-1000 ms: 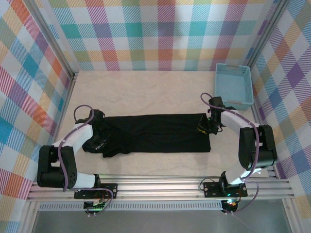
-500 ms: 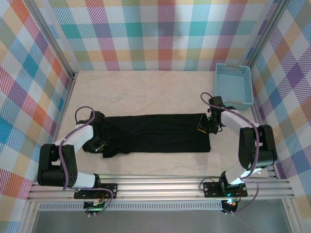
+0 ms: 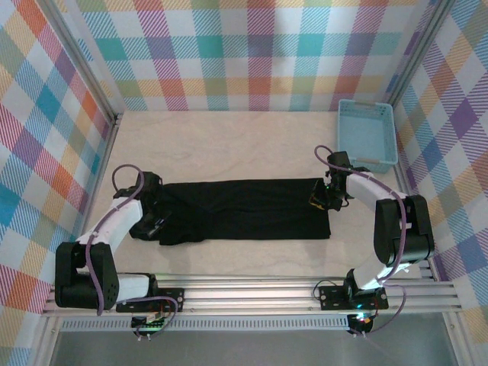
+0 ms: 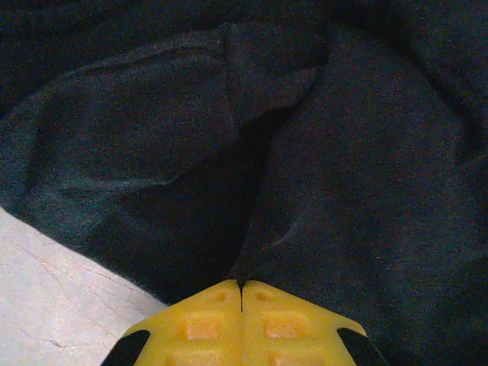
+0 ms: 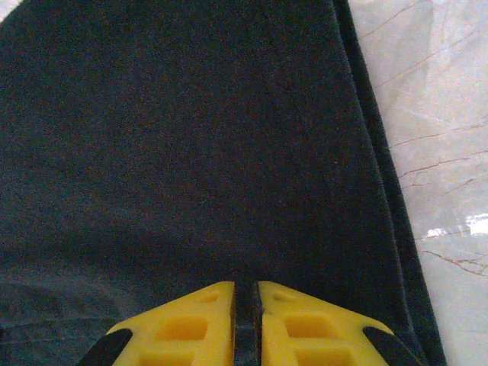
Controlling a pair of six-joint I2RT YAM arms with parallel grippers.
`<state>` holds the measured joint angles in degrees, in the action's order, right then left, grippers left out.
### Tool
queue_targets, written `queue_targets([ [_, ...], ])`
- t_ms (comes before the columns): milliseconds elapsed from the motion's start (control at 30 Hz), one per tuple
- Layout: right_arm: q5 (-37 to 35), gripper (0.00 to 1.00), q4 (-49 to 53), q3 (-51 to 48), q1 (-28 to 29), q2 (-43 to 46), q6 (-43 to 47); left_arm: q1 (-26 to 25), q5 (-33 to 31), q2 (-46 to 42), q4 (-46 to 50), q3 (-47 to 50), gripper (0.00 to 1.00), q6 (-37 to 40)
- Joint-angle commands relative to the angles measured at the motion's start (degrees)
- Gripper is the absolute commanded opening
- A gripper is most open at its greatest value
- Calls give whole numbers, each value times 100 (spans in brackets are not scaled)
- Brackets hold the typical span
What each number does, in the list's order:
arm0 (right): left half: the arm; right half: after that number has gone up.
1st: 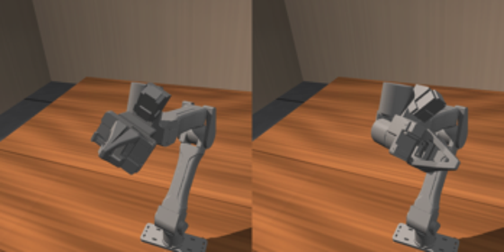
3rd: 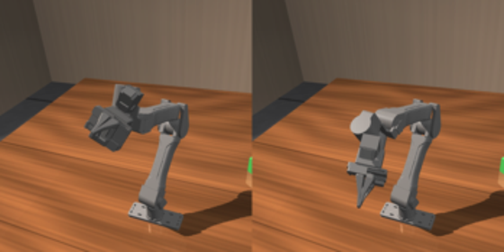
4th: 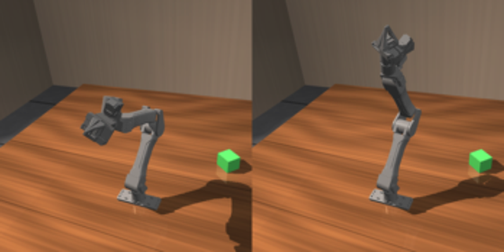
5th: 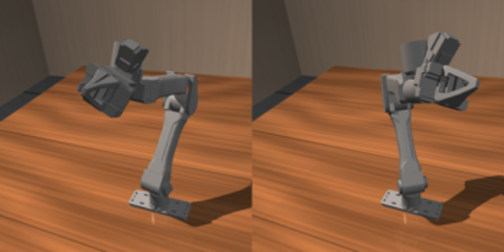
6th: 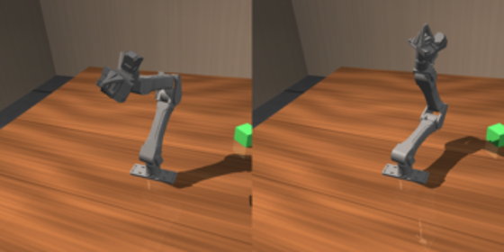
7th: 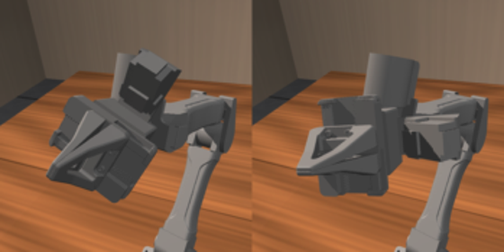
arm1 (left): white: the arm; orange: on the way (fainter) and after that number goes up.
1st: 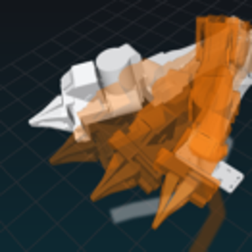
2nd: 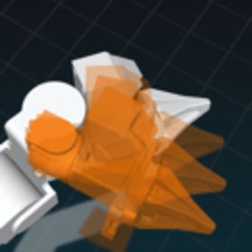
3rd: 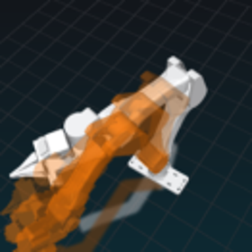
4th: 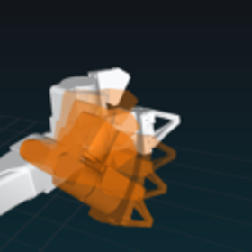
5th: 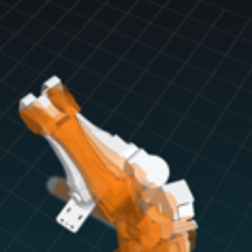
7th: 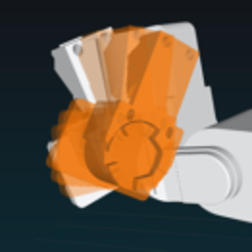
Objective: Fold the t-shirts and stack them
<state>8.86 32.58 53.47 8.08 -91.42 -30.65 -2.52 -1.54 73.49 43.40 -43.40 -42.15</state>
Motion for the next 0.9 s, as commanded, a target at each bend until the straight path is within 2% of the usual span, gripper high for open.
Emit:
queue_targets([
  [0,63,16,71,137,-8,-58,72,23,-219,-151,351,-209,0,77],
  [433,54,15,96,137,-8,-270,86,41,-612,252,550,-1041,0,460],
  [867,-16,15,162,172,-7,-232,104,322,-1426,1079,274,-978,0,703],
])
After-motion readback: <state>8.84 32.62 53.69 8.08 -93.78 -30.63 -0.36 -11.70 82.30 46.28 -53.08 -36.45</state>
